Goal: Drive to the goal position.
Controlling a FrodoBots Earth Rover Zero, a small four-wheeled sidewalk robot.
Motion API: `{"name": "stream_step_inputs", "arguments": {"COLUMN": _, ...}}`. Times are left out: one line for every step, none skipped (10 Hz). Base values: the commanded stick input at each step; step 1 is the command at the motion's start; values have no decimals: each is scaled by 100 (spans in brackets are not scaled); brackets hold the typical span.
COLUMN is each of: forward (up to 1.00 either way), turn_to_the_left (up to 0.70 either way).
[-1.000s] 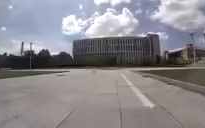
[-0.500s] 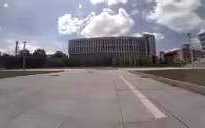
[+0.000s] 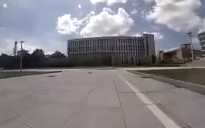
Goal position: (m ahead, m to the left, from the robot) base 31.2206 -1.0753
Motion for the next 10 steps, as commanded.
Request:
{"name": "stream_step_inputs", "arguments": {"forward": 70, "turn_to_the_left": 0}}
{"name": "stream_step_inputs", "arguments": {"forward": 70, "turn_to_the_left": 0}}
{"name": "stream_step_inputs", "arguments": {"forward": 70, "turn_to_the_left": 0}}
{"name": "stream_step_inputs", "arguments": {"forward": 70, "turn_to_the_left": 0}}
{"name": "stream_step_inputs", "arguments": {"forward": 70, "turn_to_the_left": 0}}
{"name": "stream_step_inputs", "arguments": {"forward": 70, "turn_to_the_left": 6}}
{"name": "stream_step_inputs", "arguments": {"forward": 70, "turn_to_the_left": 0}}
{"name": "stream_step_inputs", "arguments": {"forward": 70, "turn_to_the_left": -16}}
{"name": "stream_step_inputs", "arguments": {"forward": 70, "turn_to_the_left": -34}}
{"name": "stream_step_inputs", "arguments": {"forward": 70, "turn_to_the_left": -10}}
